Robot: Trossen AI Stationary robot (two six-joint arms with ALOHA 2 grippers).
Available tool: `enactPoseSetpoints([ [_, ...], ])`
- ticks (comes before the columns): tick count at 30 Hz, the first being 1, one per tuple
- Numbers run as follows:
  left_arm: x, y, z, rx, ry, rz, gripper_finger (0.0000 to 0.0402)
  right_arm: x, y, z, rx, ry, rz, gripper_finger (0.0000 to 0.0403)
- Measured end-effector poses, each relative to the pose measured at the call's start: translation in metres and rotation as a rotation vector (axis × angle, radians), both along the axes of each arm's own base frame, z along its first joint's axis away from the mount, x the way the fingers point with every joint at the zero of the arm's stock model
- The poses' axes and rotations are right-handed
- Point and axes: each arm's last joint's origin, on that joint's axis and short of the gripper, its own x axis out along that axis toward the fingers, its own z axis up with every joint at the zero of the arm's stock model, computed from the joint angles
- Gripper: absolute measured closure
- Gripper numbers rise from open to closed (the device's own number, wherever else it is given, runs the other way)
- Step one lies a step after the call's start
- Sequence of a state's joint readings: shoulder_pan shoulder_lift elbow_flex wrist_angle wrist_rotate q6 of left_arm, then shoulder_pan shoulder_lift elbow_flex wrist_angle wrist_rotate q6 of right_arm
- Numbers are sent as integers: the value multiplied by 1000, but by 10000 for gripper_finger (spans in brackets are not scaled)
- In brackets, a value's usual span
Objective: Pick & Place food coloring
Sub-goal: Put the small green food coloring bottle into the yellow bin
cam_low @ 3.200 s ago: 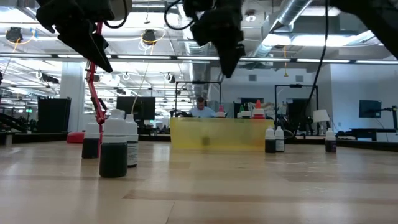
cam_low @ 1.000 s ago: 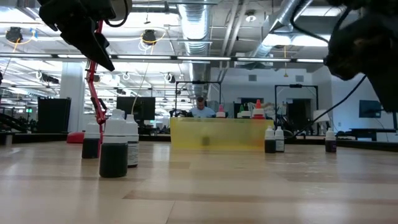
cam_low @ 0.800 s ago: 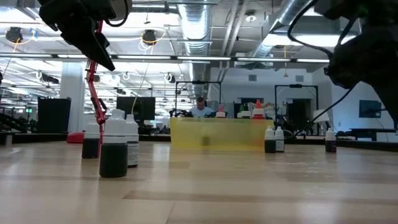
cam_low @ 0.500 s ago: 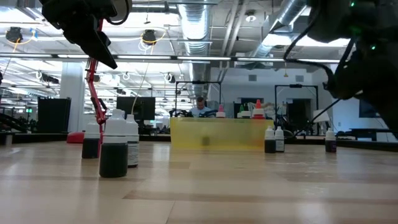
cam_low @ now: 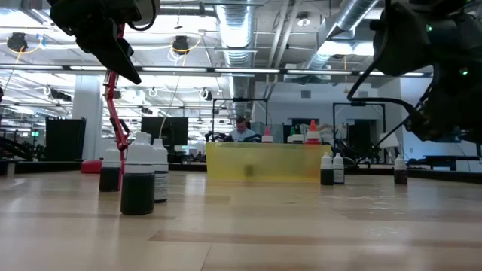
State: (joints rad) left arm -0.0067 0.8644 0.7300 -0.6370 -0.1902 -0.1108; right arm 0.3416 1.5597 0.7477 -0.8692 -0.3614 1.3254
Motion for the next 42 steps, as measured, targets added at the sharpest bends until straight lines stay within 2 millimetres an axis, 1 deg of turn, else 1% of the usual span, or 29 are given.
enactPoseSetpoints([
  [12,0,0,0,1,0,-1,159,2,0,2,-10,-17,0,320],
  [18,0,0,0,2,1,-2,159,15,4,14,19,-88,45,359],
  [25,0,0,0,2,1,-2,159,35,1,34,42,-185,44,400],
  [27,0,0,0,2,1,-2,159,40,-1,39,37,-214,50,396],
  [31,0,0,0,2,1,-2,159,44,-9,42,-20,-233,37,369],
  [39,0,0,0,15,7,-15,159,52,-31,42,-138,-258,-113,284],
  [42,-1,0,-1,26,17,-26,159,54,-35,42,-192,-269,-175,250],
])
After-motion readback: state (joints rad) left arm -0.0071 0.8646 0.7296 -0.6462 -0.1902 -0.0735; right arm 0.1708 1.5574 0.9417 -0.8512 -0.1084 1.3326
